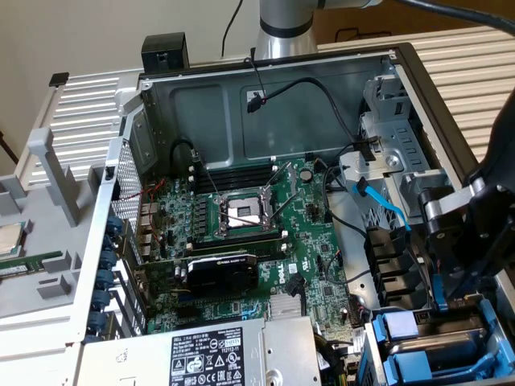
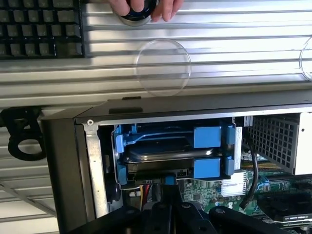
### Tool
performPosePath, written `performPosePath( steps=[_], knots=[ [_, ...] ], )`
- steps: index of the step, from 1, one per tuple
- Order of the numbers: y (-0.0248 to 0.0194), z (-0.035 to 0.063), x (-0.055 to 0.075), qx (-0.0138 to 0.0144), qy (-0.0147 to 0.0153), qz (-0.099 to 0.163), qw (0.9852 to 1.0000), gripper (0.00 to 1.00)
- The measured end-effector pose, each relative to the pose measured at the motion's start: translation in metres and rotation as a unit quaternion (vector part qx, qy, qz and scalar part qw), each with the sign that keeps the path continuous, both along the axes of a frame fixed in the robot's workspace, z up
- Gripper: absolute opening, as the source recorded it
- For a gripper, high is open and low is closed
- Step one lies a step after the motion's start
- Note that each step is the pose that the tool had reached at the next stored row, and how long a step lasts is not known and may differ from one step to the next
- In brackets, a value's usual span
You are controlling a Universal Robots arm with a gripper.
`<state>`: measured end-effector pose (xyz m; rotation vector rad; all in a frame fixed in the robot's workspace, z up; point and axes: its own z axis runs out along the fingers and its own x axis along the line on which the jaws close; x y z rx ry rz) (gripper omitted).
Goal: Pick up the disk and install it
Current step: 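Insert the second disk wire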
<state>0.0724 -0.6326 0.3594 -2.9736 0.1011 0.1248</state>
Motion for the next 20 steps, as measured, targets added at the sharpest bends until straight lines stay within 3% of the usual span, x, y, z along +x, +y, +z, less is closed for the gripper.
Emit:
performPosePath(
  steps=[11, 20],
  knots=[
    [0.0011, 0.0000, 0.012, 0.0000, 0.0013, 0.000, 1.0000, 0.11],
    [0.0031, 0.0025, 0.013, 0.0000, 0.0013, 0.000, 1.0000, 0.11]
  ],
)
